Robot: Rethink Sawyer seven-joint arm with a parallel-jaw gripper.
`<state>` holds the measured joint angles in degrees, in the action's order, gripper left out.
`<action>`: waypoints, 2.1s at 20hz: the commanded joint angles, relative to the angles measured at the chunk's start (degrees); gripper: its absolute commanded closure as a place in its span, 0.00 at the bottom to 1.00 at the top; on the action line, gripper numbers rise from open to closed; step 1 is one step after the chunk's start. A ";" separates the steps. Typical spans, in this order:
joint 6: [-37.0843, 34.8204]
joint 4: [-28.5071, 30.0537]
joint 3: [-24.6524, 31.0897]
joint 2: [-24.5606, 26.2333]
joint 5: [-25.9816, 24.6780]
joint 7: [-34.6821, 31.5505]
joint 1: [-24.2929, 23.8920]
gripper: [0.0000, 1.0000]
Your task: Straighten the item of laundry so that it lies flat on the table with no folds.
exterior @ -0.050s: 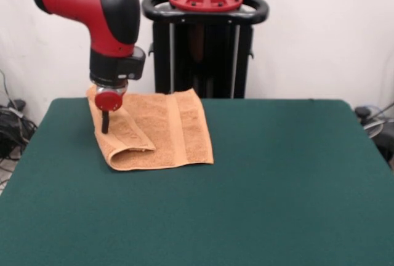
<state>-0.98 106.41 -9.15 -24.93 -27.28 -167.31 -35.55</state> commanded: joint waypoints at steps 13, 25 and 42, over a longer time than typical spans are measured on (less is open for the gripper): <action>-6.47 -5.63 3.39 -0.35 12.40 -3.33 4.29 0.00; -8.33 -5.96 3.57 -1.21 16.24 -2.51 5.53 0.00; -13.00 -7.44 -0.82 -0.43 21.88 -3.28 12.14 0.00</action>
<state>-6.16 102.54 -10.35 -26.72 -9.18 -167.31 -25.67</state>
